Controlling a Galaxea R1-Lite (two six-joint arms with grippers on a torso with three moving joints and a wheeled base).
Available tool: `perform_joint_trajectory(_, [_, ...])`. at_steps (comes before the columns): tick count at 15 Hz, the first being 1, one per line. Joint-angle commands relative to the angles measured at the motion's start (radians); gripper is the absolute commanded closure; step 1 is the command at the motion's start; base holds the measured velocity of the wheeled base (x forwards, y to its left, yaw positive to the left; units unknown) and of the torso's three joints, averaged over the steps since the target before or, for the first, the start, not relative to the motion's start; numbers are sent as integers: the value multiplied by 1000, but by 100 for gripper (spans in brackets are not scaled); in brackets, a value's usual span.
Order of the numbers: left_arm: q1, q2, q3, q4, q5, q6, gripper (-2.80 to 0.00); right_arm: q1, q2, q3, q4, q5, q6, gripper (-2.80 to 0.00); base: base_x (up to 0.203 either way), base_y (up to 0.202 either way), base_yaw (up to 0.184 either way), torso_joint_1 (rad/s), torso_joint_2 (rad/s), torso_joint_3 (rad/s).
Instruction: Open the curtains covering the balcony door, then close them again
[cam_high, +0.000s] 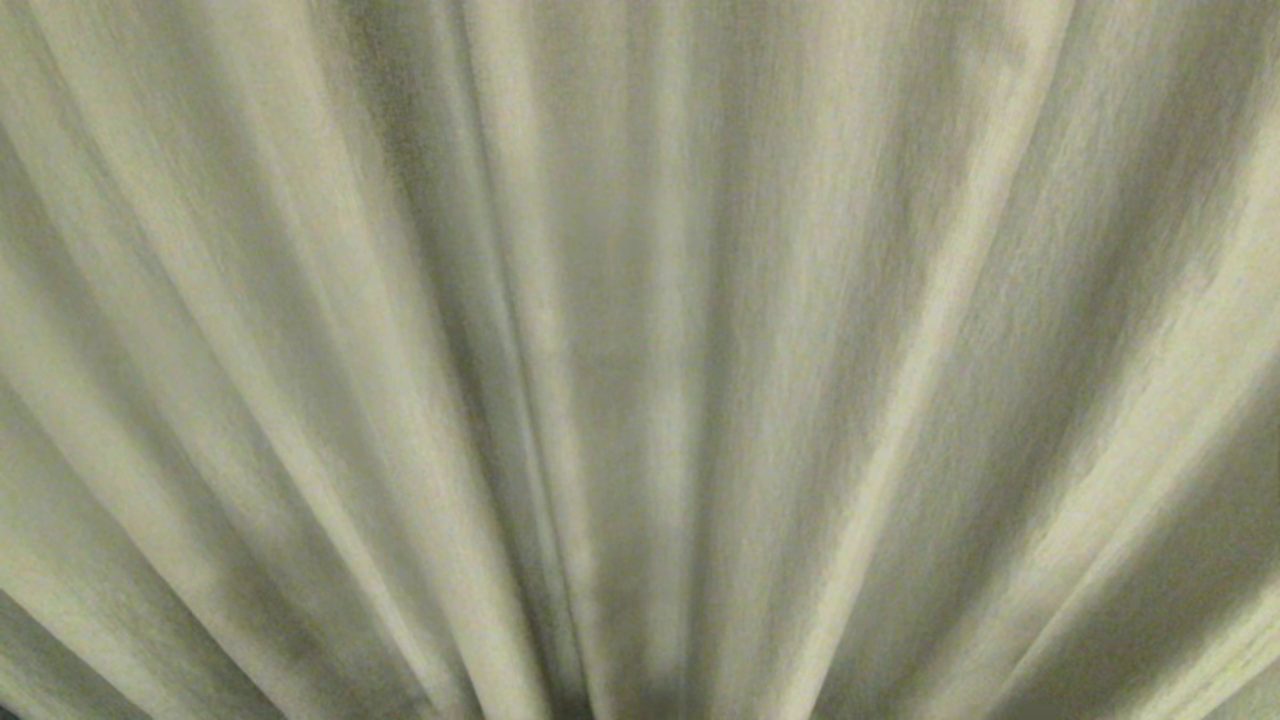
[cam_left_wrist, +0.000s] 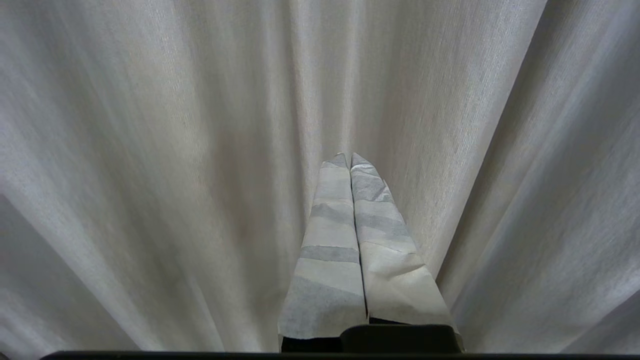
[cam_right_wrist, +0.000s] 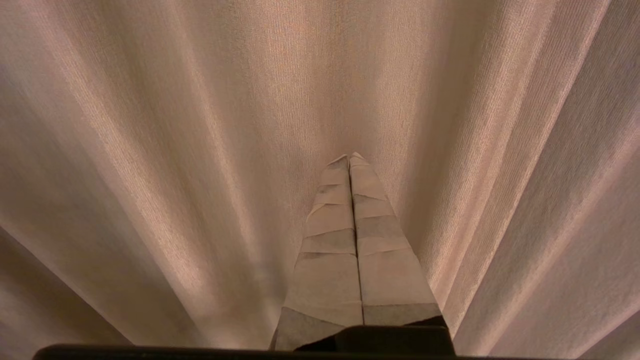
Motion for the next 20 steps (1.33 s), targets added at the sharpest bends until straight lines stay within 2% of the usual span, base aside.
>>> perform_joint_trajectory(1, [0,-2,0,-1,1,-1,0,0,0,0,-1,-2,0,0,0,0,0,0,0,0])
perform_joint_trajectory(9, [0,-2,0,-1,1,-1,0,-1,0,0,1,-6,-1,0,0,-7,-1,0,0,0])
perform_joint_trajectory(20, [0,-2,0,-1,-1,1,0,0,0,0,1,-6,2,0,0,-181,0,2,1,1])
